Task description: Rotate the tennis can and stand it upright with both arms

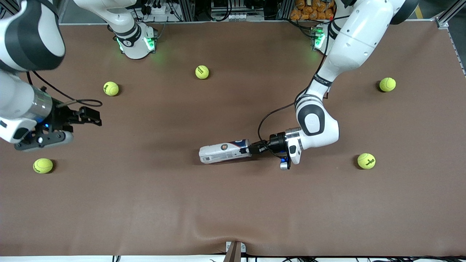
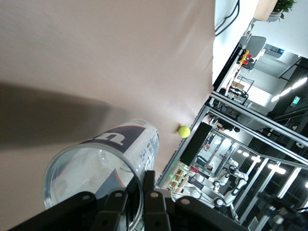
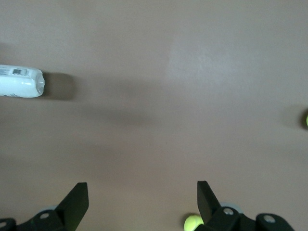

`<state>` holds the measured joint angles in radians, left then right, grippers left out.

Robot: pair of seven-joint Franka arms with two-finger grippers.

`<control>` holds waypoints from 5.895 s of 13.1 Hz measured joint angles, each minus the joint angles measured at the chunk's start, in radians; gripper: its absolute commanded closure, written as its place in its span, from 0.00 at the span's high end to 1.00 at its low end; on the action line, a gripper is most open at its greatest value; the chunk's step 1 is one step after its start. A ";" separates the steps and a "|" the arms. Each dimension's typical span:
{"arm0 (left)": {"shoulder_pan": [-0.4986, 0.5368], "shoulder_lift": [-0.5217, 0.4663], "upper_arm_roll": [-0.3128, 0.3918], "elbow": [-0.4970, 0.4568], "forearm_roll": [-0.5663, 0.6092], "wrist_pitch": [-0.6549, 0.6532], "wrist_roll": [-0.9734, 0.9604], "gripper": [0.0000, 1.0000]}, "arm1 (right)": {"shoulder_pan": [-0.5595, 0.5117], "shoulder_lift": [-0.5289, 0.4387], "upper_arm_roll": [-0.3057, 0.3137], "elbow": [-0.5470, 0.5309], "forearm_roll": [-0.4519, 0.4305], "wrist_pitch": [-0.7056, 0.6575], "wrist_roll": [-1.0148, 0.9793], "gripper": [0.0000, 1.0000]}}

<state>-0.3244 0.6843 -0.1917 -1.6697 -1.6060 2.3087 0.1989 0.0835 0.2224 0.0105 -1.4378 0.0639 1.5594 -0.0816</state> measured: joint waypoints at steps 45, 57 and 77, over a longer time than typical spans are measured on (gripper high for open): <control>-0.529 -0.202 0.272 0.437 1.591 -0.379 -1.017 1.00 | -0.115 -0.205 -0.021 0.013 -0.077 -0.148 0.084 1.00; 0.000 -0.585 0.285 0.303 1.597 -0.861 -0.478 1.00 | -0.115 -0.205 -0.019 0.013 -0.077 -0.147 0.084 1.00; 0.440 -0.710 -0.045 0.061 1.665 -0.751 -0.297 1.00 | -0.115 -0.205 -0.020 0.013 -0.077 -0.147 0.084 1.00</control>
<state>0.1152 -0.0259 -0.2366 -1.6085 0.0594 1.5580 -0.0983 -0.0317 0.0172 -0.0097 -1.4252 -0.0129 1.4120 0.0027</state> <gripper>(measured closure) 0.000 0.000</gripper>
